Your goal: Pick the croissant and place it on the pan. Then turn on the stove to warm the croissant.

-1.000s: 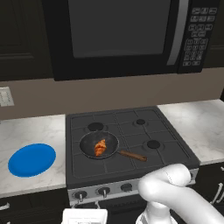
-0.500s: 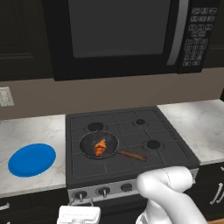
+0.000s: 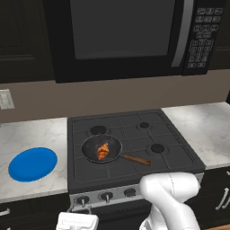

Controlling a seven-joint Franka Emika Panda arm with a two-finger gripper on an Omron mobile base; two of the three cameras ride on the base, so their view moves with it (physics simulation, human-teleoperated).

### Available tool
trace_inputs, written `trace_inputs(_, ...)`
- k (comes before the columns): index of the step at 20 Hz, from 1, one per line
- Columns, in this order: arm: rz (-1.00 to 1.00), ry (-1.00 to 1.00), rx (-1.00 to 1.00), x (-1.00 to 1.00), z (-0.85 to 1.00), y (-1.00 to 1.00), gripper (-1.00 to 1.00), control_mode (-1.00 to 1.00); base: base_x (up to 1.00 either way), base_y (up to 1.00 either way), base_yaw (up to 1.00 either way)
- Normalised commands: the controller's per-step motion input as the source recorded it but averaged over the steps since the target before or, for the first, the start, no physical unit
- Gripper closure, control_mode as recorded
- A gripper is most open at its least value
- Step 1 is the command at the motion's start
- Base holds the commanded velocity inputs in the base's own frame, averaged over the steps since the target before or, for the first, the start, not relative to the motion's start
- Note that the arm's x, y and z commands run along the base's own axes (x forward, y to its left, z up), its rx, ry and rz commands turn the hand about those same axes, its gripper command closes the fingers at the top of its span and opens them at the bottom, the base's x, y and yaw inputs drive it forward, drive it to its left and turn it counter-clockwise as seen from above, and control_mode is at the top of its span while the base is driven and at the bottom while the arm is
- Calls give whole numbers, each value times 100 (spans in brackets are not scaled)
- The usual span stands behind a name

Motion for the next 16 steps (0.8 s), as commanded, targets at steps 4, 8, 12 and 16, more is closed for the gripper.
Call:
trace_inputs(4, 0, 0, 0, 1, -26, 0, -100, -100, 0, 0, 0)
trace_inputs(8, 0, 0, 0, 8, -3, 0, -100, -100, 0, 0, 0)
trace_inputs(12, 0, 0, 0, 3, 1, 0, -100, -100, 0, 0, 0)
trace_inputs(16, 0, 0, 0, 0, 9, 0, -100, -100, 0, 0, 0)
